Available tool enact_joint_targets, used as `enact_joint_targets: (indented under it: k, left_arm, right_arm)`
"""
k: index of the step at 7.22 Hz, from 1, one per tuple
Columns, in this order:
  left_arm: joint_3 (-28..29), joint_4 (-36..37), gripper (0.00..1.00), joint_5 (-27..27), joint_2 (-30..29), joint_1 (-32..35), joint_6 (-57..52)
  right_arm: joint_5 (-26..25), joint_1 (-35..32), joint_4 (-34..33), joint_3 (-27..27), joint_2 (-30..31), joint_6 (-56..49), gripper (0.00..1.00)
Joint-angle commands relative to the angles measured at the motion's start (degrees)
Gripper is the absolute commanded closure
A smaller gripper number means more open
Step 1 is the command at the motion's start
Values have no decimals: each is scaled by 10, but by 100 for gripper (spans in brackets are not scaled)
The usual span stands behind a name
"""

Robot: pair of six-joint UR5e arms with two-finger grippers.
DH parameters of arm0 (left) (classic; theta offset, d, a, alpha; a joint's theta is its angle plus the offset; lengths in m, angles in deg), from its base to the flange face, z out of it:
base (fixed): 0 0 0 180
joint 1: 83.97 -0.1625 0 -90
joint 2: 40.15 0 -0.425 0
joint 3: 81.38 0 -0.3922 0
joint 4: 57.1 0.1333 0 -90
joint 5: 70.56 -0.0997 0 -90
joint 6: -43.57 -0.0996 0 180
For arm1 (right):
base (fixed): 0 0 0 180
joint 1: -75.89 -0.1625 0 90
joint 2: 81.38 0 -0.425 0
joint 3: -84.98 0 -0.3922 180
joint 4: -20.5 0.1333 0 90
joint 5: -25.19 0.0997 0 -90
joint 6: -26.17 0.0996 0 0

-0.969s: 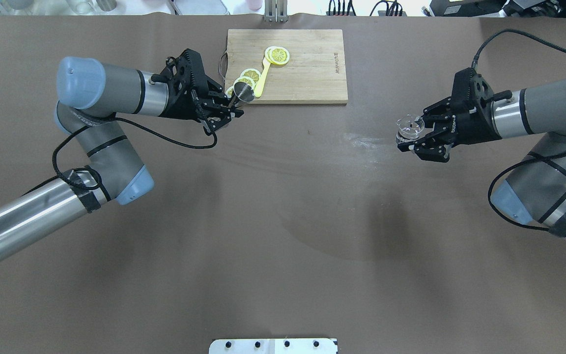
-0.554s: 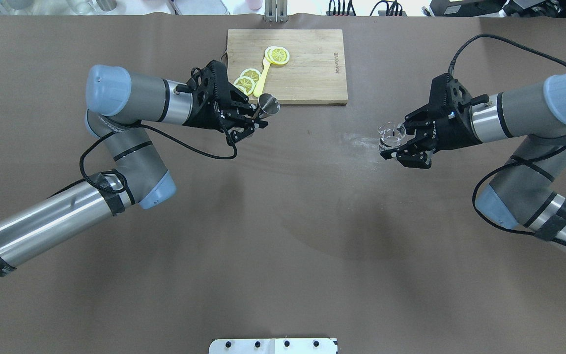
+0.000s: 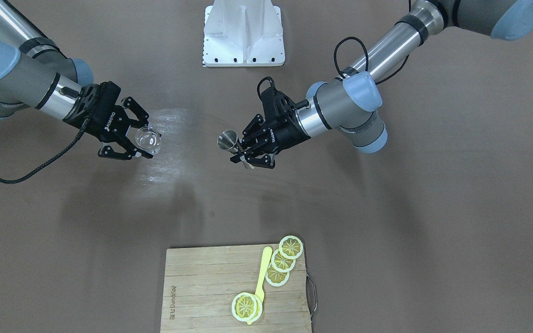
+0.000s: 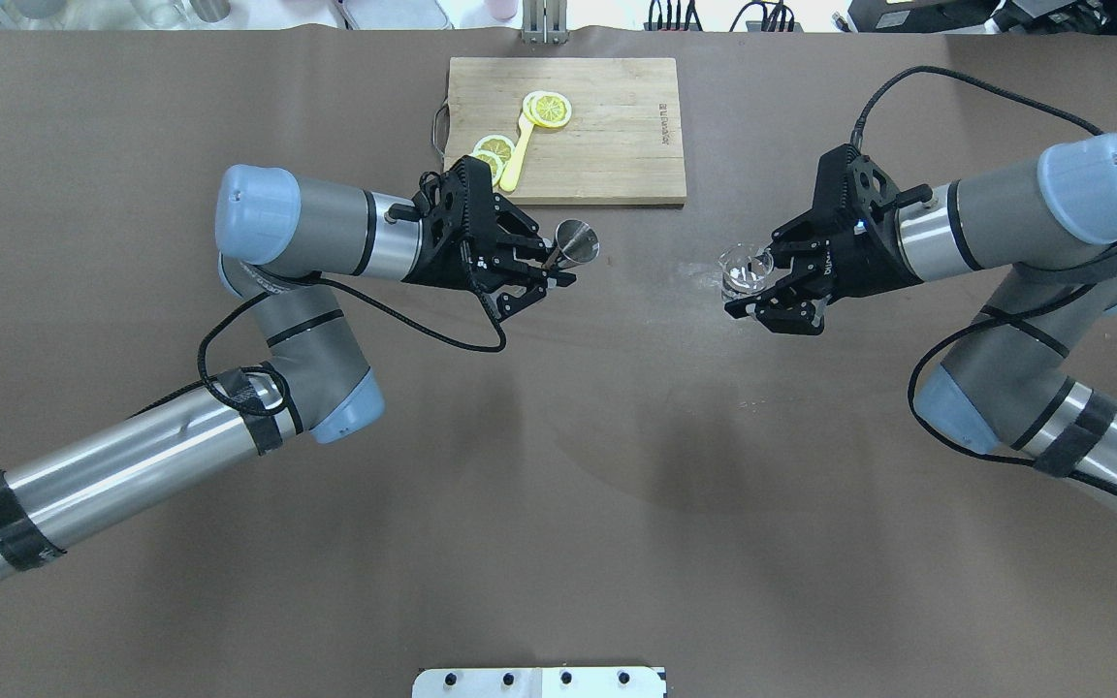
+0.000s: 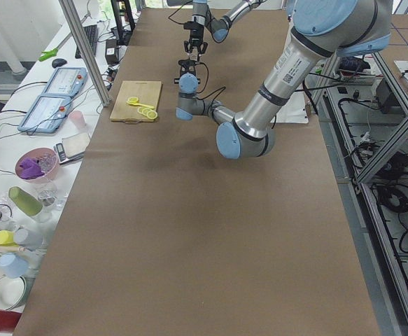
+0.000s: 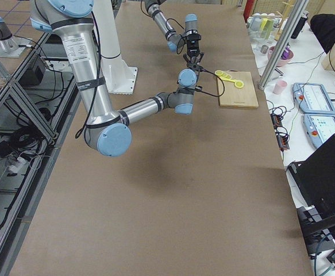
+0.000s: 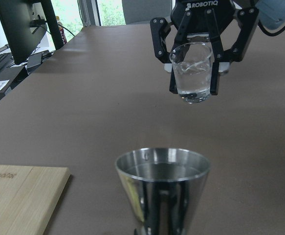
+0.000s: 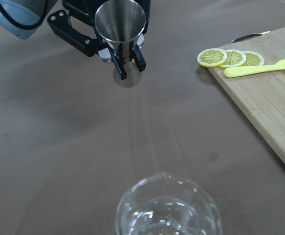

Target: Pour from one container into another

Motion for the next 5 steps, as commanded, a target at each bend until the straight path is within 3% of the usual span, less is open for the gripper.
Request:
enact_joint_targets:
  k: [1, 3, 5]
  left_arm:
    - [11, -16, 100, -24, -10, -29, 2]
    - [18, -21, 100, -54, -14, -56, 2]
    - [34, -34, 100, -57, -21, -64, 2]
  right_arm:
    - [14, 2, -55, -25, -1, 0, 100]
    - [16, 1, -70, -26, -8, 0, 100]
    - [21, 4, -159, -57, -28, -6, 100]
